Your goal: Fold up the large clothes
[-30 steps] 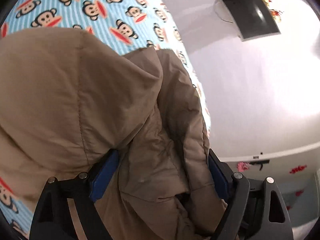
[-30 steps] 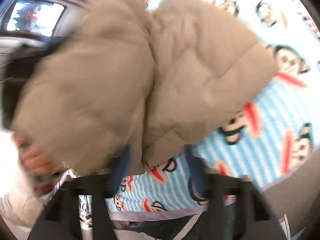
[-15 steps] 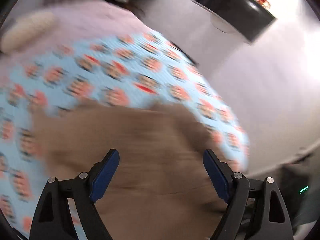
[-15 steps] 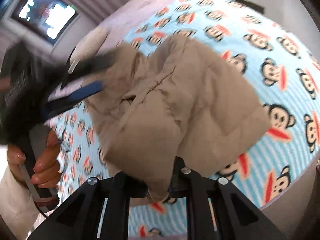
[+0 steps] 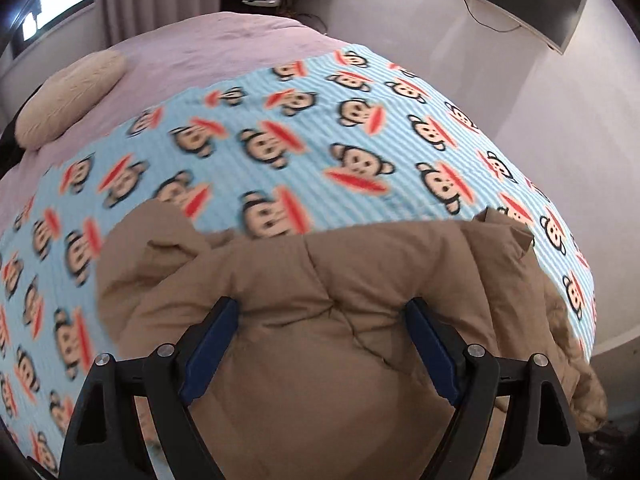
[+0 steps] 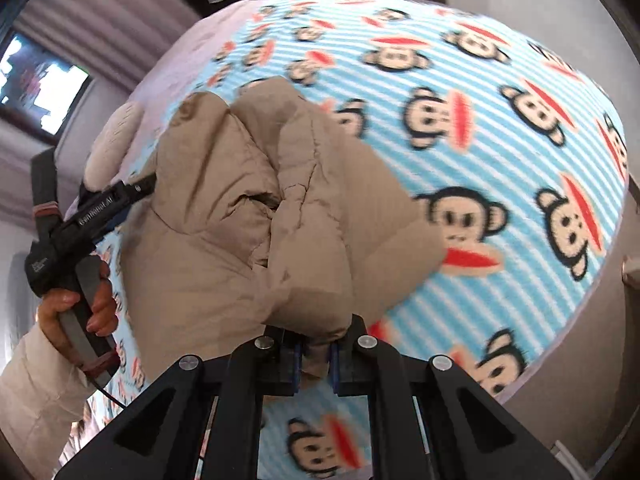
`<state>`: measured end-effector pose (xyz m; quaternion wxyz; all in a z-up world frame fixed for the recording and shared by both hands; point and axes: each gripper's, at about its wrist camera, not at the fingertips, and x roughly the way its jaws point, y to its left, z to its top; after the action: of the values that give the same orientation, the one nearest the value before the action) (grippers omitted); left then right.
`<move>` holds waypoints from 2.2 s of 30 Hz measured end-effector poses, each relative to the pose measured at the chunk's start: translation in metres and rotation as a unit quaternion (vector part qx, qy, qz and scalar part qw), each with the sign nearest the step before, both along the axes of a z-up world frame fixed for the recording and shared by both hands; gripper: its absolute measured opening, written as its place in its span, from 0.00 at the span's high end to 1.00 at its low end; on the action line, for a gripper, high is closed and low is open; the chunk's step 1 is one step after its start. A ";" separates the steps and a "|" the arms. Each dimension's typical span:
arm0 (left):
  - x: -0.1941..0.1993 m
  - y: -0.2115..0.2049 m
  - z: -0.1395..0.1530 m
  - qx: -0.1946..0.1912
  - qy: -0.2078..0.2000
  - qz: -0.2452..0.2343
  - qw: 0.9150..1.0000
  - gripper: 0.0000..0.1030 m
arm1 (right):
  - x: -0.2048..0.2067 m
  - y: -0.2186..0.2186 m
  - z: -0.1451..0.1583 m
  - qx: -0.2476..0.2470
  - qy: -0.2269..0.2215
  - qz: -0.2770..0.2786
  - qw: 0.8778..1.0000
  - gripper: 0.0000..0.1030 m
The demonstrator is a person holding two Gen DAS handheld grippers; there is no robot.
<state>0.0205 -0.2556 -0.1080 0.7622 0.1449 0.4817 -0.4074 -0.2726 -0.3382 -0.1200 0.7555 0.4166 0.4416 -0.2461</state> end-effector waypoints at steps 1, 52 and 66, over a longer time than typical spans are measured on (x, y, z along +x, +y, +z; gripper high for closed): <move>0.001 -0.008 -0.004 0.001 0.003 0.002 1.000 0.17 | -0.003 -0.010 -0.008 0.008 0.003 -0.007 1.000 0.89; -0.116 0.104 -0.009 0.058 0.110 0.141 0.982 0.15 | 0.075 -0.086 0.029 0.021 -0.015 0.199 0.980 0.86; -0.135 0.145 0.017 0.056 0.090 0.142 0.984 0.15 | 0.035 -0.033 0.001 0.021 0.070 0.190 0.979 0.86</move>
<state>-0.1144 -0.1111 -0.0908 0.7564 0.0805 0.5862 -0.2790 -0.2379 -0.3707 -0.1189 0.7468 0.3222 0.5696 -0.1178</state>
